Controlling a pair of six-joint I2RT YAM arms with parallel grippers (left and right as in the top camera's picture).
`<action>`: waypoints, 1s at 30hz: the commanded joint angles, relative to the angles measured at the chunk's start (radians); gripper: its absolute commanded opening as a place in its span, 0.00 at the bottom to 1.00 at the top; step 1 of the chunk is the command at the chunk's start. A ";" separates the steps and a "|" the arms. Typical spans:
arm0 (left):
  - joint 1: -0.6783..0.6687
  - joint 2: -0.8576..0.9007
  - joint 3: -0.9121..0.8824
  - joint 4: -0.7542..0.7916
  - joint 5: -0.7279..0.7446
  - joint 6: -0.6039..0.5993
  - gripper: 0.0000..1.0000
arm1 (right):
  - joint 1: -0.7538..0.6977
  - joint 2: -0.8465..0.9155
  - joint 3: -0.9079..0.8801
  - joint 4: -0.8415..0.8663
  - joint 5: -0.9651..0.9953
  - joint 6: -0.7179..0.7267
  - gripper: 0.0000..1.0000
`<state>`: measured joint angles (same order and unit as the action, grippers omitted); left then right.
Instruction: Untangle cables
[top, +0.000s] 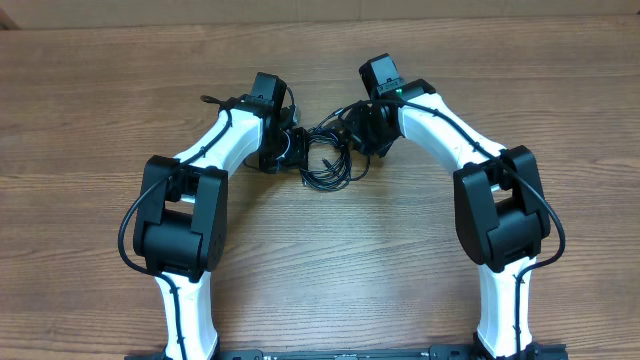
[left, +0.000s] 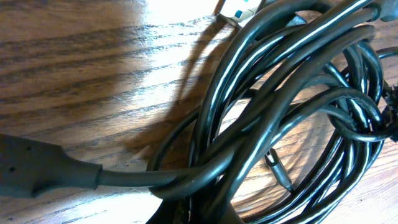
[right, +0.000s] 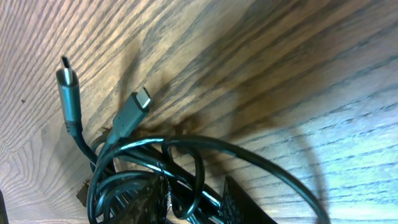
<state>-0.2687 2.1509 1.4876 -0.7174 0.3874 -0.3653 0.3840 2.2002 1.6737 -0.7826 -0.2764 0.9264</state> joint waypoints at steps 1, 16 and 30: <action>-0.018 0.045 -0.029 -0.015 -0.054 -0.005 0.04 | 0.014 -0.002 0.027 0.008 0.014 0.029 0.28; -0.018 0.045 -0.029 -0.023 -0.084 -0.005 0.04 | -0.026 -0.014 0.029 -0.004 0.081 -0.073 0.04; -0.006 0.045 -0.029 -0.026 -0.084 -0.014 0.04 | -0.086 -0.216 0.030 -0.158 0.119 -0.438 0.04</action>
<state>-0.2764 2.1506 1.4876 -0.7227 0.3847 -0.3679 0.2878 2.0212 1.6814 -0.9222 -0.1719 0.5987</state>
